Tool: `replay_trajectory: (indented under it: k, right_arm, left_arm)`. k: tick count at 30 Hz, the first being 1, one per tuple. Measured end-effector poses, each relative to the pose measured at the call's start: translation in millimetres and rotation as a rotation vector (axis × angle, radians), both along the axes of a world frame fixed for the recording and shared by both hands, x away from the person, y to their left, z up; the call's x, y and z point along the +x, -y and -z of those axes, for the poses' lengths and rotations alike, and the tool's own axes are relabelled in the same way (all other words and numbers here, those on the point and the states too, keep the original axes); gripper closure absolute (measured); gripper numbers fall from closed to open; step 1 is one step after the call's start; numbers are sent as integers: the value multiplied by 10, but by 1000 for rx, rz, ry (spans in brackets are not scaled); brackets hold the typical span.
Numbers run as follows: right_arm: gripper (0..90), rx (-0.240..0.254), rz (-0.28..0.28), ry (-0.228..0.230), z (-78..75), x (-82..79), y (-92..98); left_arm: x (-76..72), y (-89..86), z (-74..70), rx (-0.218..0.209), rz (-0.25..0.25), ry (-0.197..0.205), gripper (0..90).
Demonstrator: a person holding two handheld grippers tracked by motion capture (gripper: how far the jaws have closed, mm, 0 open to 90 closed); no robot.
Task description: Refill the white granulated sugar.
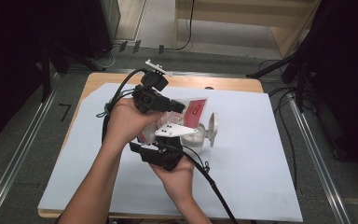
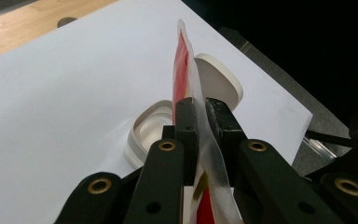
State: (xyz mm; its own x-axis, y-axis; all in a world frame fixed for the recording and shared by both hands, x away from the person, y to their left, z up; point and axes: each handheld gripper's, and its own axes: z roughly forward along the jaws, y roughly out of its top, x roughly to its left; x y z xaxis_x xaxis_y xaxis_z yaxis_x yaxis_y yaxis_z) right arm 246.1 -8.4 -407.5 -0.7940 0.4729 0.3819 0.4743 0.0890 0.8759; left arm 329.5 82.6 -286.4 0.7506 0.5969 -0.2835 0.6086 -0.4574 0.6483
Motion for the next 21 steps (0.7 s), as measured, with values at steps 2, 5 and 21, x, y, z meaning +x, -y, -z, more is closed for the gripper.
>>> replay_trajectory:
  k: [2, 5, 21]
  right_arm:
    - [631, 7, 7, -2, 0, 2, 5]
    - [634, 15, 13, -5, 2, -1, 8]
    - [635, 18, -1, -5, 16, -19, 3]
  left_arm:
    - [-11, 20, -8, 4, 2, 7, 843]
    - [-17, 35, -7, 3, 3, 9, 843]
    - [2, 45, 15, 3, 12, 1, 843]
